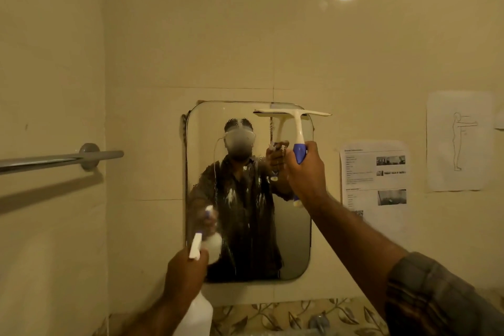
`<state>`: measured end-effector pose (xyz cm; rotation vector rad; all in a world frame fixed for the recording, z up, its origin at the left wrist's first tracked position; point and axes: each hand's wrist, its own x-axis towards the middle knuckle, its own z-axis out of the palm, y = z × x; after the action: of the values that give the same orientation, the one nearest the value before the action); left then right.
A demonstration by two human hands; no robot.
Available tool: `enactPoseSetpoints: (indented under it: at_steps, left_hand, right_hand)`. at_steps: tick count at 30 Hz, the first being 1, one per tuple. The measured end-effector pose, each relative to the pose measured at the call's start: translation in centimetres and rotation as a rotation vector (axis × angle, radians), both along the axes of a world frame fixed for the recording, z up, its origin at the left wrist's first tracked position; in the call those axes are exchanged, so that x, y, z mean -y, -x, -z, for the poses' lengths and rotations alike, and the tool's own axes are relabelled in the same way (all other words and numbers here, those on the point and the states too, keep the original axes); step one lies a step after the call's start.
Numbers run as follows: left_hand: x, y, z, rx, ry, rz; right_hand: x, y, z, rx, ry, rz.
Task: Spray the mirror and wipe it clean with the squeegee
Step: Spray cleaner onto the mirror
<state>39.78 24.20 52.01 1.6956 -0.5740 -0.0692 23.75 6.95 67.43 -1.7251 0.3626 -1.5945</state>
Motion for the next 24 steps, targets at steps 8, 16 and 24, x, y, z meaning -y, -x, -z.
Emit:
enactPoseSetpoints:
  at_steps: [8,16,24]
  left_hand:
    - [2.9,5.4,1.7,0.057,-0.081,0.183]
    - [5.2,9.9,3.6,0.04,-0.154,0.338]
    - [5.1,10.3,-0.5,0.073,0.089,0.268]
  right_hand:
    - [1.4,1.6,1.1,0.0,-0.013,0.045]
    - [2.1,2.6,1.8,0.027,0.014,0.022]
    - [2.1,2.0,1.4,-0.014,0.041,0.085]
